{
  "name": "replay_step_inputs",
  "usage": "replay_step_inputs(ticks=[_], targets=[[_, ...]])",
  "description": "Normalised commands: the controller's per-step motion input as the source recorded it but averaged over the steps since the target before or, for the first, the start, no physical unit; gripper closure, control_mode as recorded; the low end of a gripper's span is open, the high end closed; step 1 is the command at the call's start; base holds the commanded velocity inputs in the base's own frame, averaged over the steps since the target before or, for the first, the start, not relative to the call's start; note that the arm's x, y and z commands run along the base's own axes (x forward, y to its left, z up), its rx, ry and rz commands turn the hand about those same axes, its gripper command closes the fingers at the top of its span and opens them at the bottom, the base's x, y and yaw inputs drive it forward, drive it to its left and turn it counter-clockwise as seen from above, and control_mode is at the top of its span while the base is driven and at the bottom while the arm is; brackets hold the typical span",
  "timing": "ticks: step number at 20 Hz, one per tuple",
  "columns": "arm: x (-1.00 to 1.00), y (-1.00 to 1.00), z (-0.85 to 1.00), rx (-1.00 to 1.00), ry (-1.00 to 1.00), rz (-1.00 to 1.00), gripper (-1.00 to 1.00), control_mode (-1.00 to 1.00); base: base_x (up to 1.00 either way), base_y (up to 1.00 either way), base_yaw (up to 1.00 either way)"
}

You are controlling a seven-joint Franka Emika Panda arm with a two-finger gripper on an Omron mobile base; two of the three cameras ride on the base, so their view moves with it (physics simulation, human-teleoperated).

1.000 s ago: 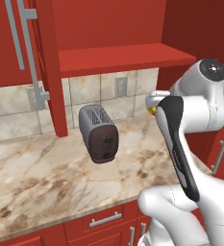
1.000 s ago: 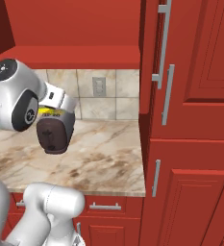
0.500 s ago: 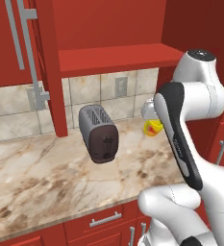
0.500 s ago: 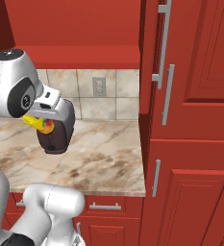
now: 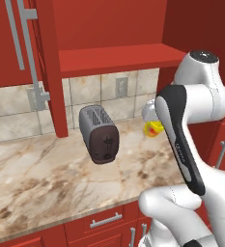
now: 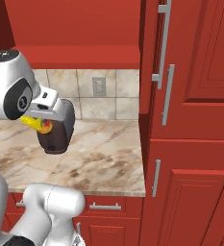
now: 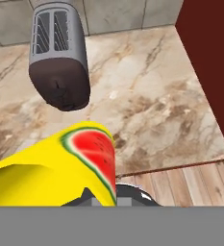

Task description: Open the cabinet directly in front. Then move the wine and the cup to the dining counter with the candle on it.

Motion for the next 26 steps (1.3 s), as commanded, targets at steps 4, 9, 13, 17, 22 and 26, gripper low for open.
replay_step_inputs(ticks=[4, 9, 13, 17, 22, 26], targets=[[-0.10, 0.03, -0.07, 0.00, -0.22, 0.02, 1.00, -1.00, 0.00, 0.00, 0.00], [0.00, 0.00, 0.00, 0.00, -0.04, 0.00, 1.00, -1.00, 0.00, 0.00, 0.00], [0.00, 0.00, 0.00, 0.00, 0.00, 0.00, 1.00, -1.00, 0.00, 0.00, 0.00], [-0.07, 0.01, -0.01, 0.00, -0.04, 0.04, 1.00, 1.00, -0.19, 0.04, 0.14], [0.00, 0.00, 0.00, 0.00, 0.00, 0.00, 1.00, 1.00, -0.49, 0.13, 0.48], [0.00, 0.00, 0.00, 0.00, 0.00, 0.00, 1.00, 1.00, -0.50, 0.21, 0.66]])
